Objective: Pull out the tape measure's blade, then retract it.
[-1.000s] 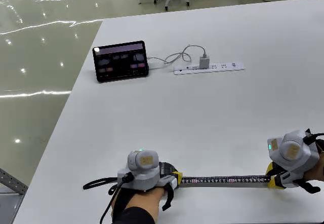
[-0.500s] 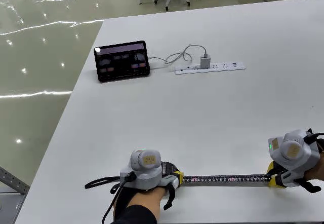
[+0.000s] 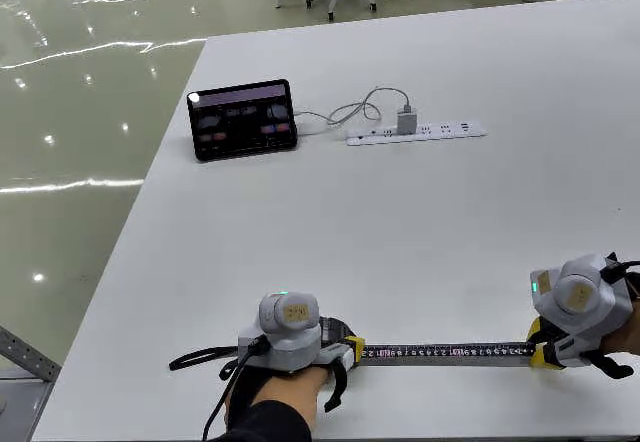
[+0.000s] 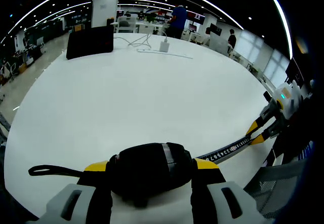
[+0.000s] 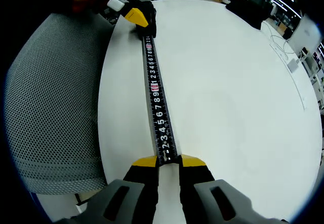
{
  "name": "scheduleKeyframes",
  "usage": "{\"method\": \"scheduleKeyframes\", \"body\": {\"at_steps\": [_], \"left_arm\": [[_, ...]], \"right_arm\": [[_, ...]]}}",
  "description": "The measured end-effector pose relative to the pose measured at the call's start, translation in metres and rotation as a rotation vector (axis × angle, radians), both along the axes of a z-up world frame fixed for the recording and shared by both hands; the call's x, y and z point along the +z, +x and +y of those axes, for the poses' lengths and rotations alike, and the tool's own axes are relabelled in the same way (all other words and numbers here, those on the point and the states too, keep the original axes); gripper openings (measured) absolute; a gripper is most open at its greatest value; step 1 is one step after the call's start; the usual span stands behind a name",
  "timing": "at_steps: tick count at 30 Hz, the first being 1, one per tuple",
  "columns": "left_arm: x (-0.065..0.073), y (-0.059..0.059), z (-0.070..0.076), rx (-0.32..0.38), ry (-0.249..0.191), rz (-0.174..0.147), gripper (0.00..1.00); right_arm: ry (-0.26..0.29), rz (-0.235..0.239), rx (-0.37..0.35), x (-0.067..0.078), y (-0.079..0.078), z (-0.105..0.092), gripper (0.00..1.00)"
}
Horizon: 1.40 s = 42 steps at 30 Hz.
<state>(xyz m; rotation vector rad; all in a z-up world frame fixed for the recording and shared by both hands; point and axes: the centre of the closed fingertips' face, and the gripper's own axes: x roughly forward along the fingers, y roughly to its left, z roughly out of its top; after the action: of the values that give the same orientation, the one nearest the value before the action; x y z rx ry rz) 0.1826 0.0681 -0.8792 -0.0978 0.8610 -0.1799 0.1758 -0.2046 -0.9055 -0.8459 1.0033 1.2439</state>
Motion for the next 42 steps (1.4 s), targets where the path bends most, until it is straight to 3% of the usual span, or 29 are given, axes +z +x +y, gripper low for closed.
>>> {"method": "scheduleKeyframes", "body": {"at_steps": [42], "left_arm": [[0.000,0.000,0.000,-0.001,-0.003,0.002,0.59]], "right_arm": [[0.015,-0.009,0.006,-0.001,0.000,0.014,0.11]]}}
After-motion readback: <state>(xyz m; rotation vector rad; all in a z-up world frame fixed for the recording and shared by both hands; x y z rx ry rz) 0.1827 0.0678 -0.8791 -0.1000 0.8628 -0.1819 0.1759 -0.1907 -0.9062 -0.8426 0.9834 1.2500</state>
